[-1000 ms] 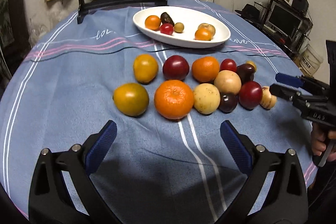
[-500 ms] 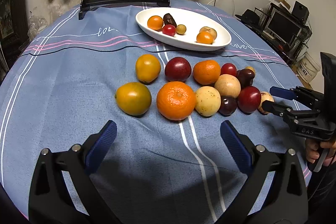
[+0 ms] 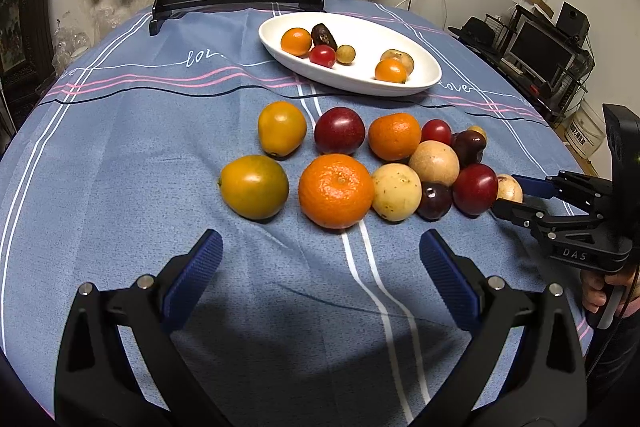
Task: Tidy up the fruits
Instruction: 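Grasp the large pale pinkish fruit with the right tool, then grasp the yellow tomato with the left tool while the right tool holds the pale fruit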
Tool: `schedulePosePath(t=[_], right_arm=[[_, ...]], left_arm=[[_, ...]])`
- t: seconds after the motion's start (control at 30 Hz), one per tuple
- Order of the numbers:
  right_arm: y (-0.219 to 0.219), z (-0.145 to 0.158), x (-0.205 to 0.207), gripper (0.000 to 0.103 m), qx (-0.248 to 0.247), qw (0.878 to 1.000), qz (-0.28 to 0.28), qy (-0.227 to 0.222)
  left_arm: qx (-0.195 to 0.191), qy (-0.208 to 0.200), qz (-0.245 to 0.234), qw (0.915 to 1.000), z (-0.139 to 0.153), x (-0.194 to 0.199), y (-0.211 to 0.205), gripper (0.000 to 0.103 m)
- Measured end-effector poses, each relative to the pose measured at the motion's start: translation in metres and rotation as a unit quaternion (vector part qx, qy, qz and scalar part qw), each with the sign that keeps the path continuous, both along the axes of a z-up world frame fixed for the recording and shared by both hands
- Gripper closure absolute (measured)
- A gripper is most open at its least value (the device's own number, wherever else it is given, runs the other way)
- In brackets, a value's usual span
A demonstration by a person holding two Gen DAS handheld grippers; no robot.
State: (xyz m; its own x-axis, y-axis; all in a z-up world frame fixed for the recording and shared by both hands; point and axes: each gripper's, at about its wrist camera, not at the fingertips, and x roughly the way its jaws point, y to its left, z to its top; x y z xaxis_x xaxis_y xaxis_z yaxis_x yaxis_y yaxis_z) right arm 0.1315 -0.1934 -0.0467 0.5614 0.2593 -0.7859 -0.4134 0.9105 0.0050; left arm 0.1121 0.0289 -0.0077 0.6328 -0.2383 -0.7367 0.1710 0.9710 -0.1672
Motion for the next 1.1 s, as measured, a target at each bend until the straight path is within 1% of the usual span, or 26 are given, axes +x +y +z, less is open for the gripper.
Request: schedulePosePath(t=[0.13,0.27,0.37,0.43,0.5,0.6,0.67,0.77,0.83,0.87,0.9,0.93,0.97,1.0,1.03,1.1], right_arm=[[0.001,-0.002,0.001,0.06,-0.006,1.0,0.0,0.004],[0.0,-0.002,0.002,0.061,-0.006,1.0,-0.002,0.004],[-0.004,0.001,0.002,0.061,0.006,1.0,-0.006,0.002],[-0.013,0.005,0.002,0.062,0.031,0.999,-0.014,-0.003],[-0.024,0.009,0.001,0.062,0.068,0.997,-0.02,-0.007],[-0.037,0.013,0.002,0.062,0.102,0.994,-0.031,-0.009],[-0.04,0.013,0.003,0.061,0.115,0.993,-0.031,-0.006],[-0.042,0.013,0.004,0.062,0.128,0.991,-0.029,0.0],[-0.043,0.012,0.005,0.062,0.133,0.991,-0.03,0.003],[-0.044,0.012,0.005,0.062,0.135,0.99,-0.03,0.004],[-0.045,0.012,0.005,0.062,0.138,0.99,-0.032,0.006],[-0.046,0.012,0.005,0.062,0.14,0.99,-0.034,0.006],[-0.046,0.011,0.005,0.062,0.141,0.989,-0.035,0.007],[-0.047,0.011,0.006,0.062,0.143,0.989,-0.036,0.008],[-0.047,0.011,0.006,0.062,0.144,0.989,-0.036,0.008],[-0.048,0.011,0.006,0.062,0.144,0.989,-0.037,0.009]], left_arm=[[0.0,0.0,0.0,1.0,0.0,0.0,0.0,0.003],[-0.001,0.001,0.001,1.0,-0.001,0.001,0.001,0.003],[-0.007,0.001,0.005,1.0,-0.001,0.001,0.004,0.003],[-0.013,0.001,0.008,0.9999,-0.001,0.001,0.006,0.003],[-0.022,-0.002,0.017,0.9996,0.0,0.0,0.011,0.003],[-0.04,-0.007,0.029,0.9988,0.001,0.0,0.019,0.003],[-0.027,-0.014,0.032,0.999,0.004,0.003,0.021,0.003],[0.033,-0.052,0.029,0.9977,0.014,0.004,0.019,0.004],[0.07,-0.073,0.021,0.9947,0.018,0.004,0.016,0.008],[0.083,-0.079,0.018,0.9933,0.019,0.005,0.016,0.013],[0.098,-0.082,0.01,0.9918,0.02,0.008,0.016,0.023],[0.104,-0.081,0.003,0.9913,0.019,0.01,0.017,0.028],[0.106,-0.076,-0.004,0.9914,0.017,0.013,0.018,0.039],[0.105,-0.067,-0.012,0.9921,0.015,0.017,0.02,0.047],[0.1,-0.055,-0.02,0.9933,0.012,0.021,0.023,0.05],[0.085,-0.044,-0.035,0.9948,0.01,0.025,0.027,0.051]])
